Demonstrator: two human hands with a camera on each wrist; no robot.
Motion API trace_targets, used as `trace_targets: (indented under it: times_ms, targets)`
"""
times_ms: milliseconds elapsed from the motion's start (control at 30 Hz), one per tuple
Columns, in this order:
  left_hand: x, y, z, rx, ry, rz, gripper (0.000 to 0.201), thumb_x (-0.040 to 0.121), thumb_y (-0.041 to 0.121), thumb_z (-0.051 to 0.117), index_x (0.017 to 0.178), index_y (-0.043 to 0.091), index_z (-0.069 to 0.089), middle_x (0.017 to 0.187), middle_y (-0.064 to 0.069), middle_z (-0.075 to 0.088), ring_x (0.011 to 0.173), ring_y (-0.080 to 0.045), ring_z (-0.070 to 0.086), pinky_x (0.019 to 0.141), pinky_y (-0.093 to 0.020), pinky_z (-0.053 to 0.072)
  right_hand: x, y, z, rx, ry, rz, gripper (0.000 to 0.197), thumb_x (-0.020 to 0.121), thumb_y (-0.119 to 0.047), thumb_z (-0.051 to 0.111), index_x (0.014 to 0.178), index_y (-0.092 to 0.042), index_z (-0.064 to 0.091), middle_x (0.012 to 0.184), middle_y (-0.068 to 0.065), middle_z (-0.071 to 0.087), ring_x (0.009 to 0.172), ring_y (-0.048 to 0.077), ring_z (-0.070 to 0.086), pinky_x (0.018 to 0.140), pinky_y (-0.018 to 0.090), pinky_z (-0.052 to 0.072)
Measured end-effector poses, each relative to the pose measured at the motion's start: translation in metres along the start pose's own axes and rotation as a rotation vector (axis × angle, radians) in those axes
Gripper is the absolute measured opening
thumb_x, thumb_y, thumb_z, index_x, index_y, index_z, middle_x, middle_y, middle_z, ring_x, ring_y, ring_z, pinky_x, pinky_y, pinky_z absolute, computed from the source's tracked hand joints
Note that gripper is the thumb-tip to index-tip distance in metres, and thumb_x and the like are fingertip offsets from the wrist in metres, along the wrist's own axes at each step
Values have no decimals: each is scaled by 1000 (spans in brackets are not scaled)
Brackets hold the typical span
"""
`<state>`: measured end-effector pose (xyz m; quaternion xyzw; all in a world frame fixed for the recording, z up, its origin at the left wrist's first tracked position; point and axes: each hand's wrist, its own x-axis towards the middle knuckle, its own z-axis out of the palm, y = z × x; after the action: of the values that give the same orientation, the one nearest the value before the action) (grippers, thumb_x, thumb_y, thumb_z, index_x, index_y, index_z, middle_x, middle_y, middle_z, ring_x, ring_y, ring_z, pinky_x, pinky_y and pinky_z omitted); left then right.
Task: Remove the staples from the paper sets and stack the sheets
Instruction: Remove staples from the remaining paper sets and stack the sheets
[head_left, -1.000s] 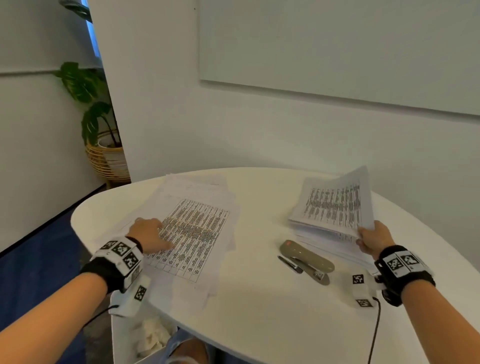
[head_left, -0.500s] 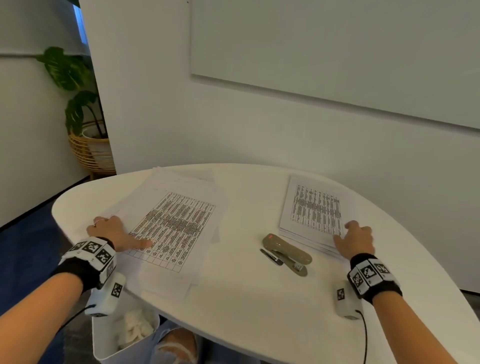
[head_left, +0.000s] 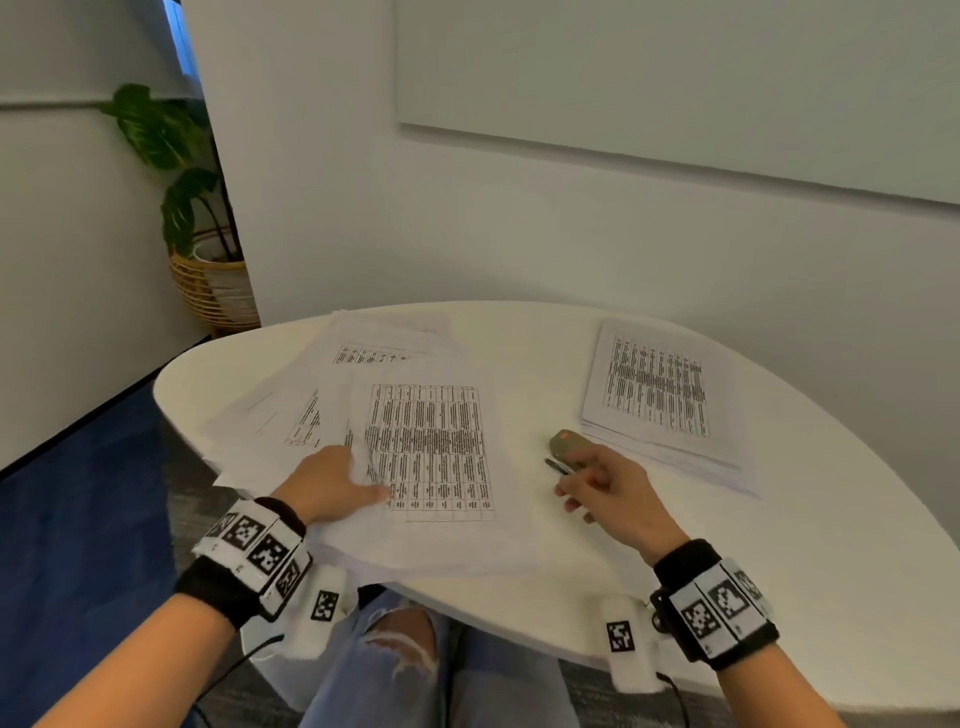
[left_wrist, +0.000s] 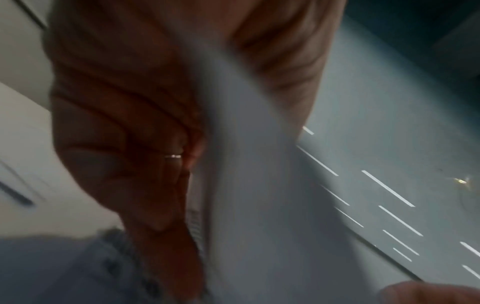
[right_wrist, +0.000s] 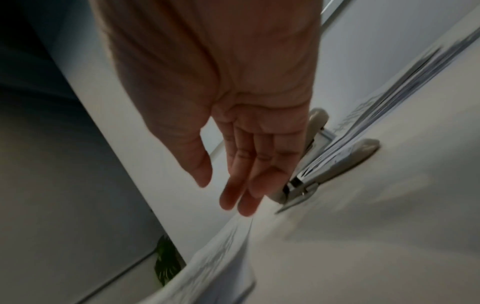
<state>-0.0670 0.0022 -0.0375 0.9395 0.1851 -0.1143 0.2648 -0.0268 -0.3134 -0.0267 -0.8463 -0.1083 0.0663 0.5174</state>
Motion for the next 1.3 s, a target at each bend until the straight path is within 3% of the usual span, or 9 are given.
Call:
trace_targets:
  times_ms: [100, 200, 300, 367, 467, 600, 733, 933, 1300]
  targets:
    - [-9, -1, -1, -178, 43, 3, 71, 80, 27, 75, 135, 6, 37, 118, -8, 59, 95, -17, 51, 81, -25, 41, 2, 5, 14, -228, -152, -20, 30, 88, -18, 64, 117, -18, 56, 100, -1, 69, 93, 13, 63, 78, 12, 49]
    - [-17, -3, 4, -214, -8, 48, 76, 77, 14, 77, 141, 8, 37, 109, -4, 64, 92, -17, 56, 87, -29, 49, 2, 0, 20, -492, -338, -94, 49, 90, -33, 61, 135, -20, 48, 133, -3, 51, 121, 12, 49, 107, 28, 36]
    - [-22, -5, 15, -99, -94, 137, 69, 80, 27, 75, 141, 15, 43, 98, 7, 63, 92, -11, 57, 83, -22, 45, 0, -6, 22, -792, -523, -187, 59, 89, -39, 59, 143, -25, 40, 154, 0, 25, 140, 18, 26, 114, 32, 19]
    - [-22, -8, 14, -18, -19, 144, 68, 85, 40, 67, 143, 20, 39, 121, -3, 55, 111, -18, 53, 97, -28, 41, 1, -6, 23, -878, -574, -203, 61, 89, -40, 59, 144, -26, 37, 157, 2, 17, 142, 22, 20, 116, 37, 18]
    - [-19, -8, 15, 231, 54, 155, 75, 90, 53, 52, 151, 24, 20, 155, -10, 21, 142, -28, 21, 114, -44, 25, 1, -4, 23, -921, -591, -172, 57, 89, -44, 57, 142, -30, 40, 156, -1, 20, 141, 22, 23, 114, 42, 24]
    - [-26, 8, 22, 449, -135, 276, 68, 97, 56, 28, 153, 26, 5, 160, -2, -7, 147, -26, -4, 115, -55, 0, 6, -12, 12, -863, -535, -148, 40, 88, -48, 57, 122, -27, 61, 135, -11, 47, 123, 10, 45, 103, 32, 36]
    - [-49, 26, 35, 544, -174, 367, 69, 97, 56, 28, 153, 22, 5, 160, -2, -6, 148, -25, -1, 116, -55, 1, 21, -21, -12, -774, -183, -237, 20, 88, -43, 58, 98, -26, 62, 97, -13, 51, 86, 8, 51, 79, 31, 43]
    - [-69, 48, 44, 293, -206, 458, 65, 92, 55, 47, 148, 26, 30, 156, 4, 25, 141, -17, 28, 115, -38, 25, 41, -10, -39, -969, -126, 88, 49, 86, -34, 63, 131, -16, 50, 125, 10, 51, 111, 26, 50, 96, 37, 43]
    - [41, 43, 10, 377, -62, 20, 100, 83, 69, 48, 149, 3, 11, 156, -24, 8, 143, -41, 14, 114, -53, 23, 50, -3, -52, -755, 98, 218, 20, 94, -14, 45, 107, 0, 51, 101, 17, 56, 78, 27, 54, 60, 27, 41]
